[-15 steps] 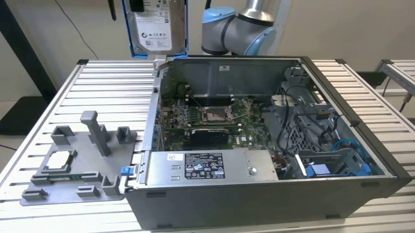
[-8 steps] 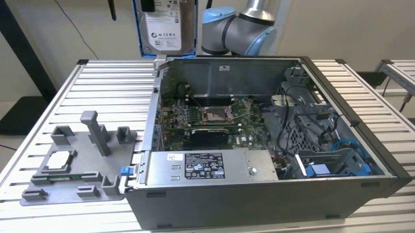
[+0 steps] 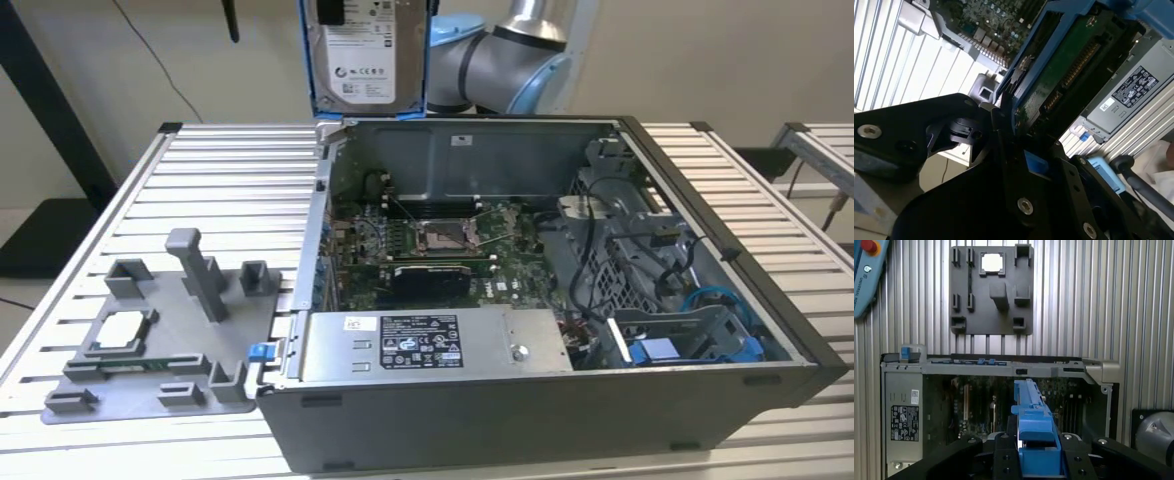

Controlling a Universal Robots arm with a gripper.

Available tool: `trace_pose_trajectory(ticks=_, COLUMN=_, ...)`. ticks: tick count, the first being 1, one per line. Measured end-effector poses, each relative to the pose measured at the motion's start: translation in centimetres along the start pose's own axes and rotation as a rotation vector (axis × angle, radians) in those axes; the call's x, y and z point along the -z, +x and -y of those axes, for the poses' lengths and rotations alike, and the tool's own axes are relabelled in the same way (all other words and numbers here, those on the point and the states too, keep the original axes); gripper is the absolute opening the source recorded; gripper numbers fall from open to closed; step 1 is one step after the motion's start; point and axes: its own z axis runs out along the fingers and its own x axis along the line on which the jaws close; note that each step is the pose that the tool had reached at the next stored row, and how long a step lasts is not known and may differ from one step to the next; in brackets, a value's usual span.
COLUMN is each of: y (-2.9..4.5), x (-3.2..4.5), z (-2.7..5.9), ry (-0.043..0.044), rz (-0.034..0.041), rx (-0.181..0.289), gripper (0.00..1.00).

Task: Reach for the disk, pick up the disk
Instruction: 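Pick up the disk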

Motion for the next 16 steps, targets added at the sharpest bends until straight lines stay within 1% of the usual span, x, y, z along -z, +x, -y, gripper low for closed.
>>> trace_pose_trajectory(ticks=16, y=-0.01, x=0.09, z=4.78, ry=-0.0012, rz=0.0, rx=0.001, gripper=0.0)
